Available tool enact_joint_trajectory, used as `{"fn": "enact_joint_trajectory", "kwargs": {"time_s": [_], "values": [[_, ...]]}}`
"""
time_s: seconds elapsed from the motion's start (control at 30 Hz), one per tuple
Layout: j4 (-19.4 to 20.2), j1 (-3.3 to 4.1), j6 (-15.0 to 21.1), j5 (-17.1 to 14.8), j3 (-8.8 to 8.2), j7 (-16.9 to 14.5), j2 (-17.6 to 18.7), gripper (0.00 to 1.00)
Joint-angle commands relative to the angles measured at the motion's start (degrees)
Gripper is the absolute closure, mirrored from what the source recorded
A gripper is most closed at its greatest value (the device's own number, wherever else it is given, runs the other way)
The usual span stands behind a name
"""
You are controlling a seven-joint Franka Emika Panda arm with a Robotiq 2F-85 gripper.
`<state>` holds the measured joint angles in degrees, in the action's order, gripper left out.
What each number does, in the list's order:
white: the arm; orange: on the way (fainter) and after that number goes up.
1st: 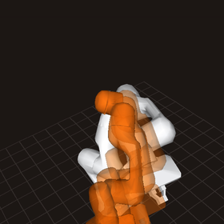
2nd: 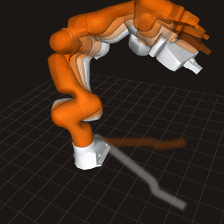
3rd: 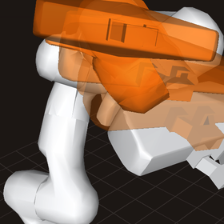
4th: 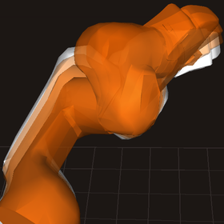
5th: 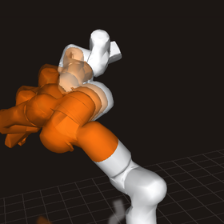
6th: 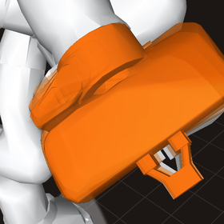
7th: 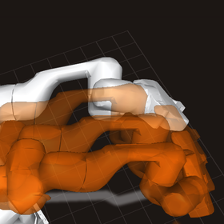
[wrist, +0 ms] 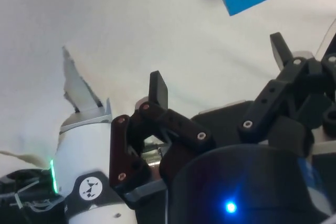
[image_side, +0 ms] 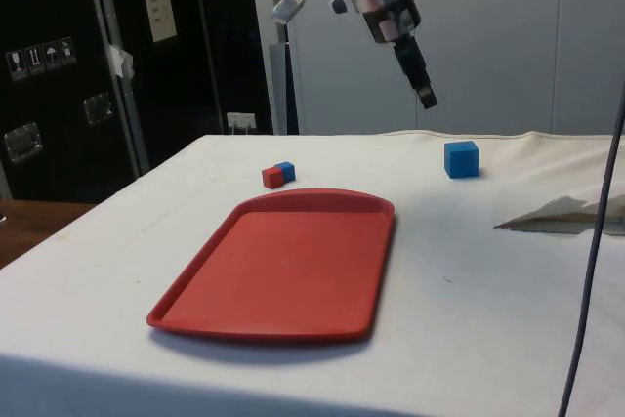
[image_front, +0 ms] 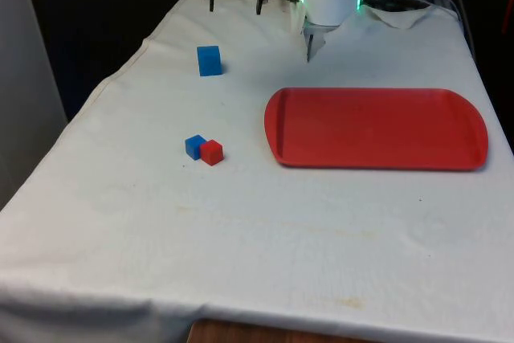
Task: Pick up the largest block and place it onto the tray.
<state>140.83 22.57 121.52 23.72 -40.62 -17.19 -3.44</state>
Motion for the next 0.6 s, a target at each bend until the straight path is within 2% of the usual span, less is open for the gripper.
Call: {"fn": "enact_joint_trajectory", "kwargs": {"time_s": [0.0, 0.3, 0.33, 0.37, 0.57], "values": [[-0.1, 0.00, 0.1, 0.0, -0.17, -0.3, 0.5, 0.00], [0.4, -0.29, 4.1, -0.1, -2.52, -4.0, 6.3, 0.00], [0.2, 0.00, 3.5, 0.0, -2.52, -3.6, 6.1, 0.00], [0.5, -0.29, 4.5, -0.2, -2.75, -4.3, 6.9, 0.00], [0.7, -0.46, 7.8, -0.6, -4.07, -6.4, 11.4, 0.00]]}}
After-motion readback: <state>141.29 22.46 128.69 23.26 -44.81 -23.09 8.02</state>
